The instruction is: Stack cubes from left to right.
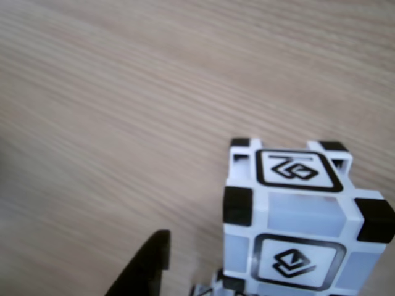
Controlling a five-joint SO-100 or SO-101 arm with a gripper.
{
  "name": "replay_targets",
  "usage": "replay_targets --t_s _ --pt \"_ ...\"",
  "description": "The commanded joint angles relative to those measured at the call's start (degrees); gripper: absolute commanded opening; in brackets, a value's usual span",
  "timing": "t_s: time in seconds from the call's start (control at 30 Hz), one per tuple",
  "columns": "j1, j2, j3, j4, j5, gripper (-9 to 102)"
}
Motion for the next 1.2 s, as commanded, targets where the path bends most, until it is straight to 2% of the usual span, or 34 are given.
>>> replay_targets --t_s 0.0,0.33,0.57,1.17 --pt "1.1 0.4 -0.2 0.7 0.1 46" --pt "6.9 0.2 -0.2 0.2 -3.5 46" --pt "6.8 -5.1 -1.0 0.5 -3.8 46" --pt "5.9 -5.2 -1.3 -0.1 -9.1 46"
